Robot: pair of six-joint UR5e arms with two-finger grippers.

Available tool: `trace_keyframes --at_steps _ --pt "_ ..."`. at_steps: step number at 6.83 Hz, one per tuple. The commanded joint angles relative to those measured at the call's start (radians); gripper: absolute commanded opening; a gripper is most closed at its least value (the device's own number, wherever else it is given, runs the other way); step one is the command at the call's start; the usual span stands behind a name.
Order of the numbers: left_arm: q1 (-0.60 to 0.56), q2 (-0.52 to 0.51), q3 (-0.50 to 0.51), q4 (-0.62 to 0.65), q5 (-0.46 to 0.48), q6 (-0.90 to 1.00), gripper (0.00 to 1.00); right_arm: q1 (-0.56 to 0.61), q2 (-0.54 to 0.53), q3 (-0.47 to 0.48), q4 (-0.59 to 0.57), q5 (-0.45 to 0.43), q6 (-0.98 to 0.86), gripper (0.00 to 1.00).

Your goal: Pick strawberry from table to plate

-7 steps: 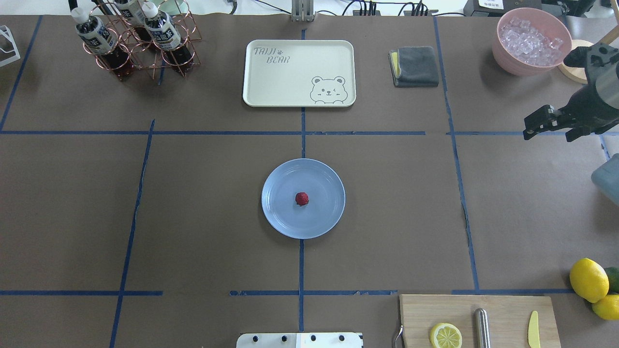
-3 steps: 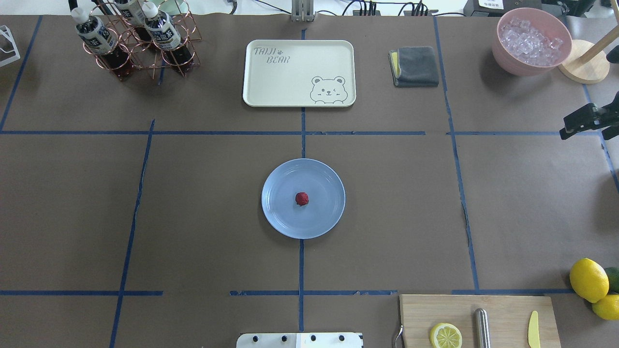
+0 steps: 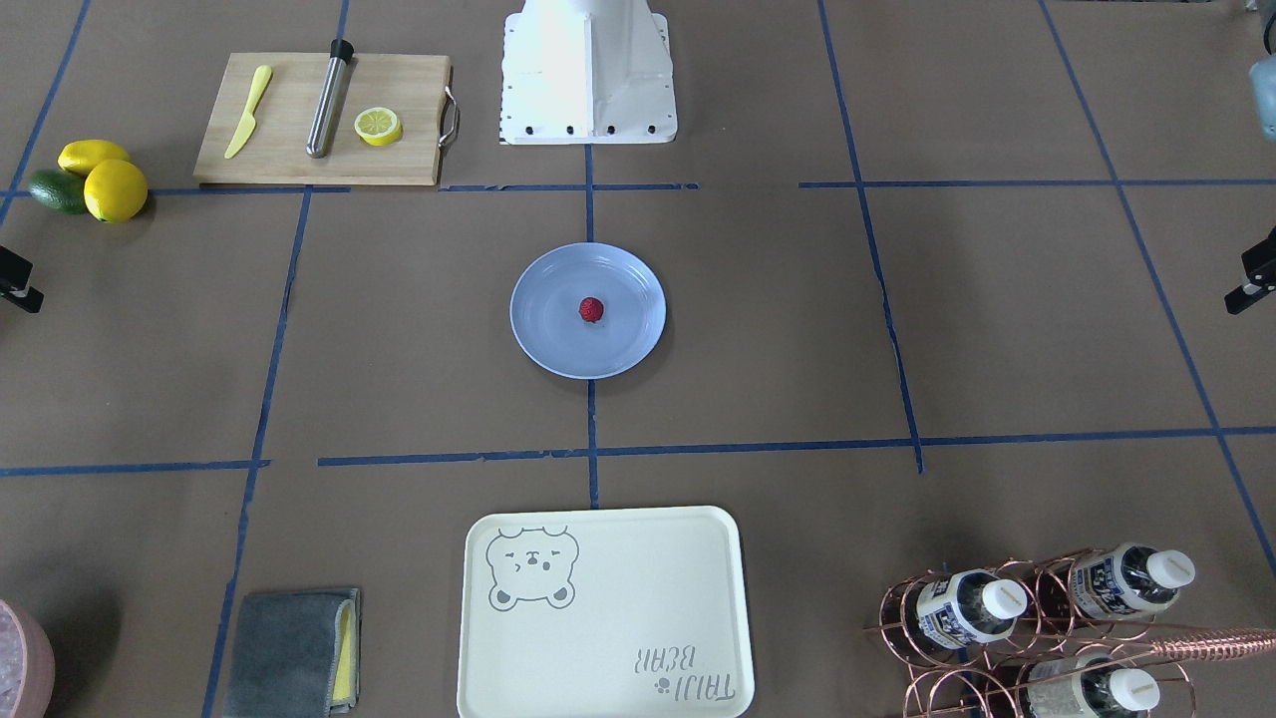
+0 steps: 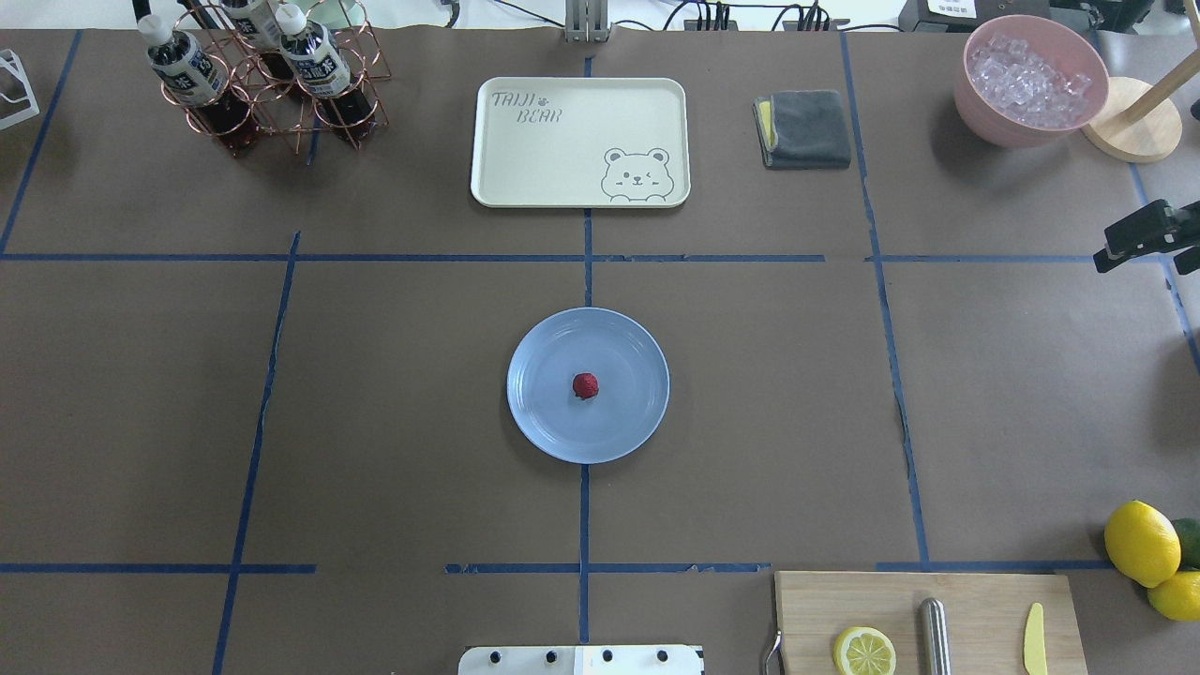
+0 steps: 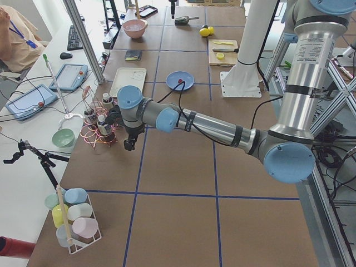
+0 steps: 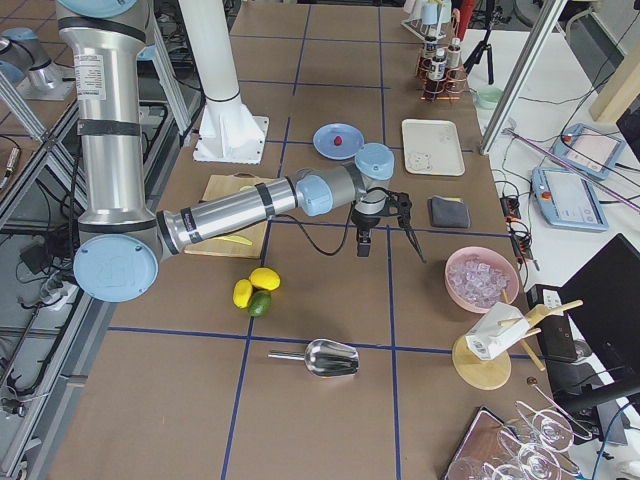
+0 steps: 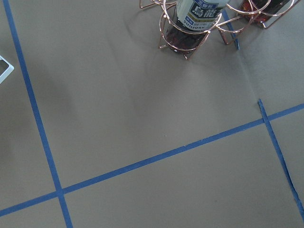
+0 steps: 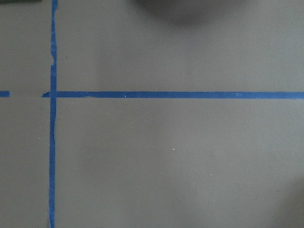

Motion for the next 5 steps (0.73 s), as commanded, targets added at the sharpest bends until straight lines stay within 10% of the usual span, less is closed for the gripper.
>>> trace_keyframes --at_steps 1,5 --pt "0.000 0.004 0.038 -0.073 0.000 -0.008 1.00 0.001 0.004 -0.018 0.009 0.002 0.002 1.00" --pt "0.002 -0.001 0.036 -0.075 -0.002 -0.005 1.00 0.001 0.011 -0.033 0.009 0.001 0.004 1.00"
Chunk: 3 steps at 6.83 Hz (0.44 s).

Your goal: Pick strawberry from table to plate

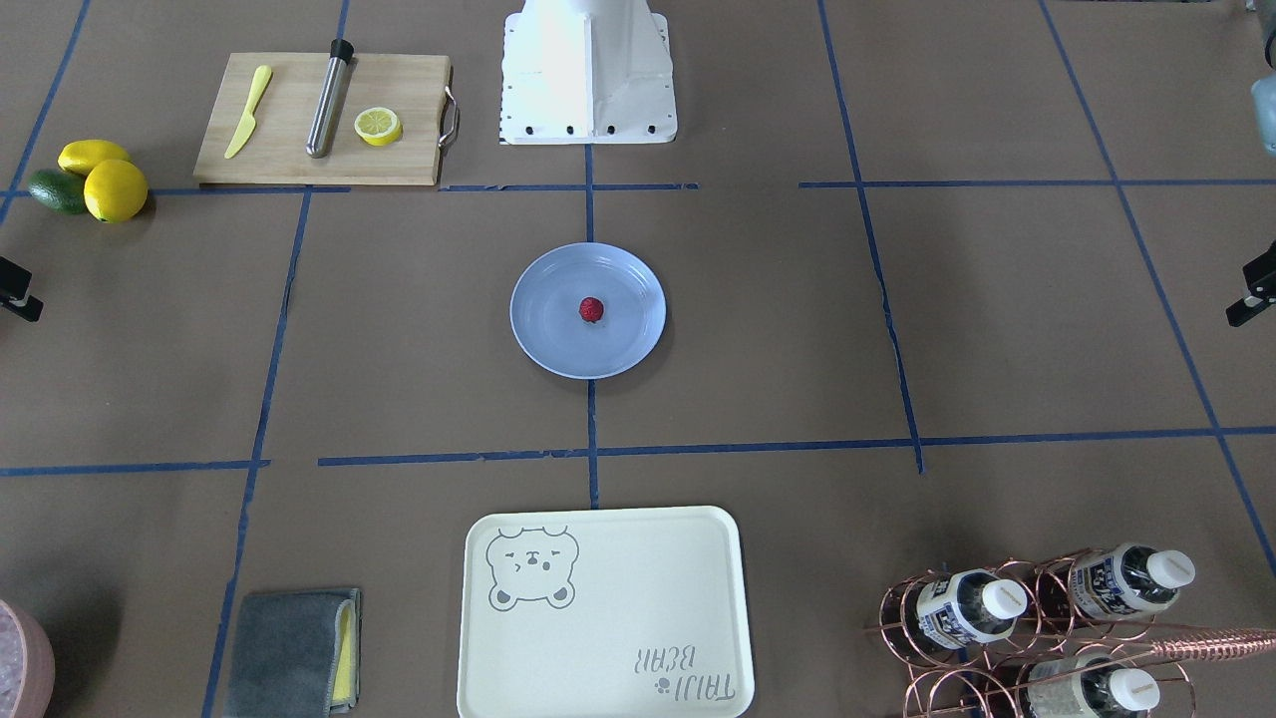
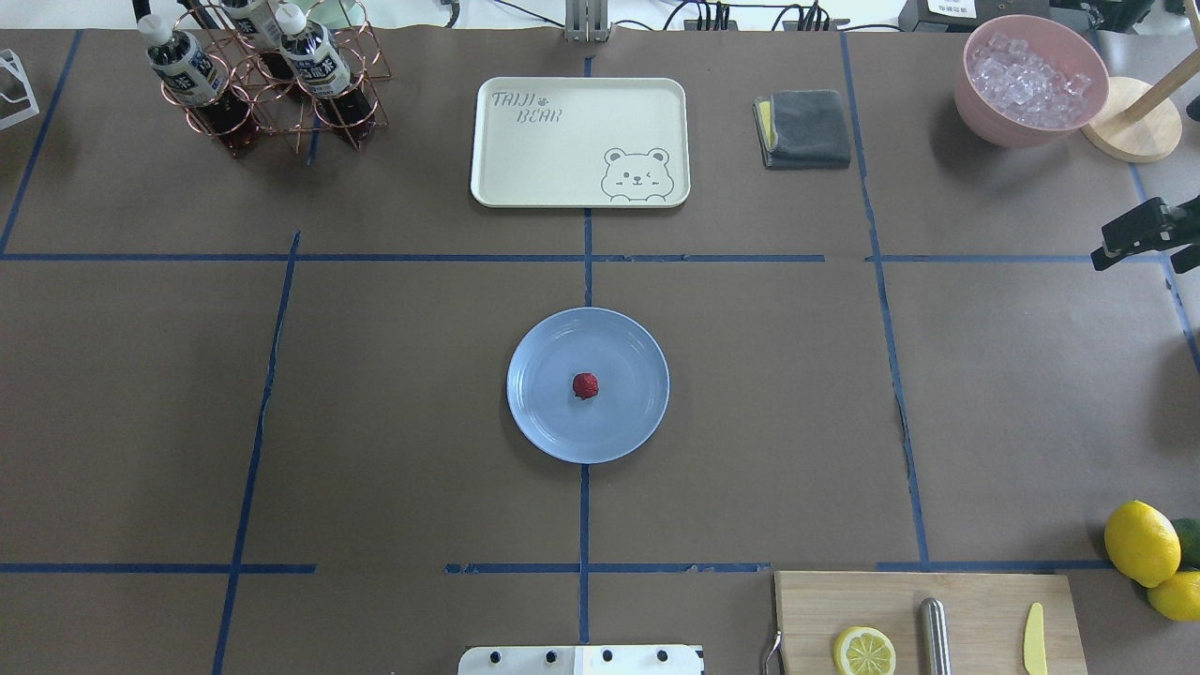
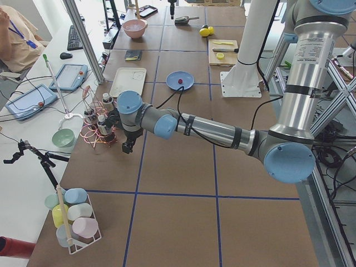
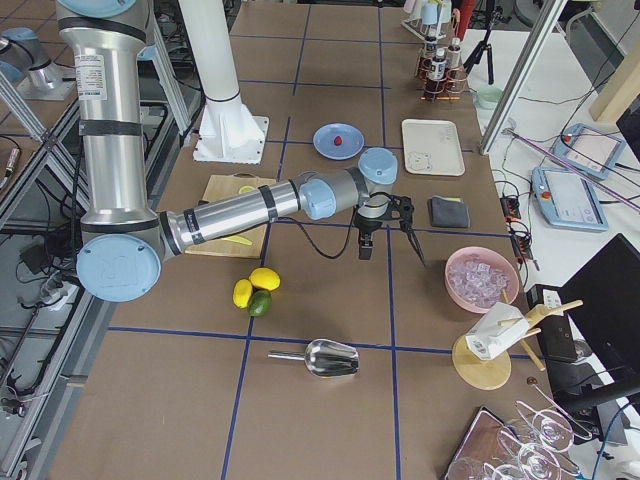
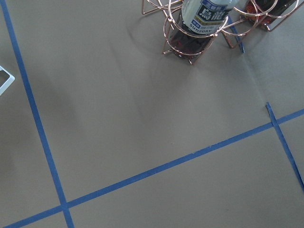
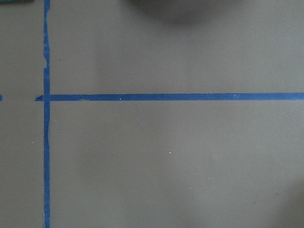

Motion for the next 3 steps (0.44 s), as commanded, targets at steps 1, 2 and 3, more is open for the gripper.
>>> trace_keyframes --at_steps 1,2,3 --pt "-0.003 0.019 -0.003 -0.001 -0.006 0.008 1.00 0.000 0.000 -0.008 0.001 0.000 0.000 1.00" --pt "-0.001 0.039 -0.010 -0.001 -0.005 0.008 1.00 -0.001 0.000 -0.010 0.001 0.000 -0.001 1.00" --pt "-0.003 0.047 -0.020 -0.001 -0.003 0.008 1.00 0.000 0.000 -0.010 0.001 0.000 0.000 1.00"
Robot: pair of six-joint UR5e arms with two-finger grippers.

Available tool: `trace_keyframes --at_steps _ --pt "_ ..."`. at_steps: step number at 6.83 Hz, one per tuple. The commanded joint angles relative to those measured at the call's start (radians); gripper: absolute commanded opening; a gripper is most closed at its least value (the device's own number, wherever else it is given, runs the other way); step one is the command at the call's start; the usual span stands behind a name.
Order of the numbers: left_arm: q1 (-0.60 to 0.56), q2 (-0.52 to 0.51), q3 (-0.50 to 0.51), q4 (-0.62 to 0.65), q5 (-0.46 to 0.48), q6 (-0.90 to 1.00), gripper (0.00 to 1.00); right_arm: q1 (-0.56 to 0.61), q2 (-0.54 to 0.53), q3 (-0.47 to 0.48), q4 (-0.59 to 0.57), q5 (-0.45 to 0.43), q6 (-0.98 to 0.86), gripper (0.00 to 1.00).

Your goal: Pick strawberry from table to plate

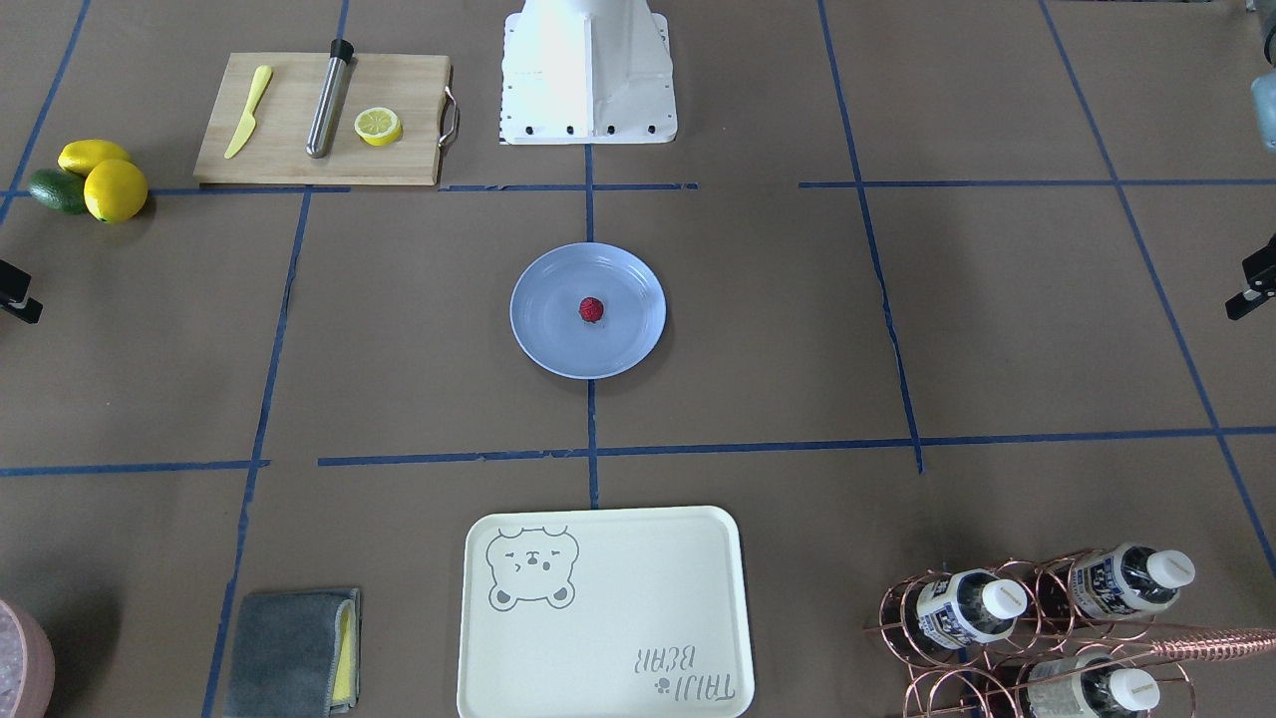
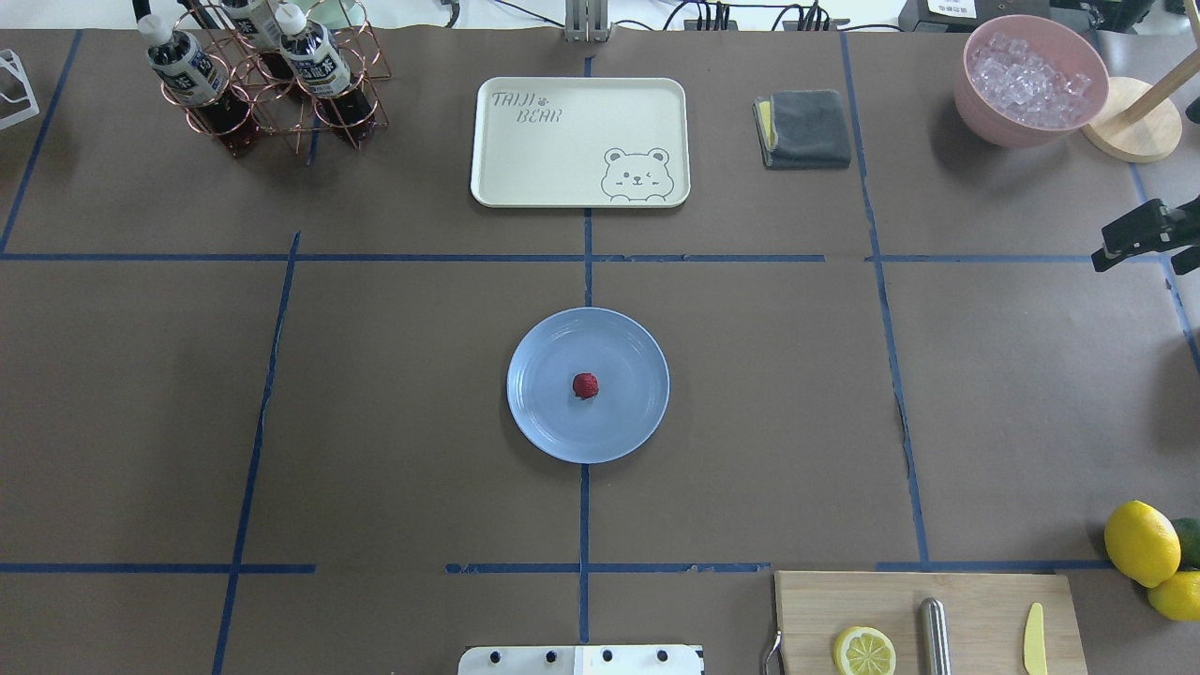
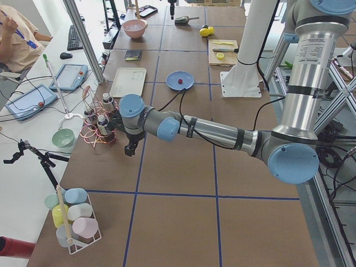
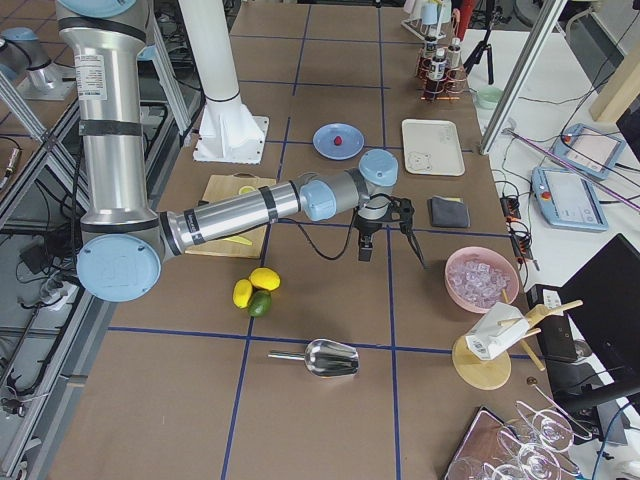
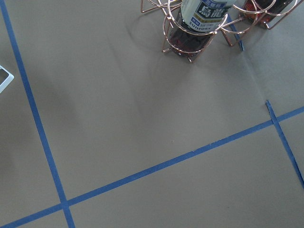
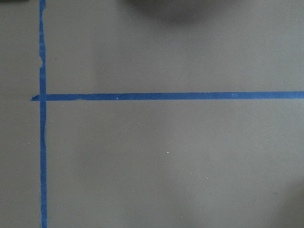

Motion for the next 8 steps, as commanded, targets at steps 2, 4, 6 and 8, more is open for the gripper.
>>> trace_keyframes --at_steps 2,4,6,8 --pt "0.001 0.026 -0.022 -0.033 0.010 -0.002 1.00 0.000 0.000 0.000 0.000 0.000 0.002 1.00" --pt "-0.004 0.031 -0.078 -0.094 -0.023 -0.001 1.00 0.000 0.000 -0.001 0.000 -0.002 0.001 1.00" --pt "-0.006 0.042 -0.100 -0.101 -0.025 0.001 1.00 0.000 -0.002 0.003 0.002 0.000 0.001 1.00" --pt "-0.010 0.051 -0.111 -0.095 -0.025 -0.001 1.00 0.002 -0.005 0.008 0.002 0.002 0.001 1.00"
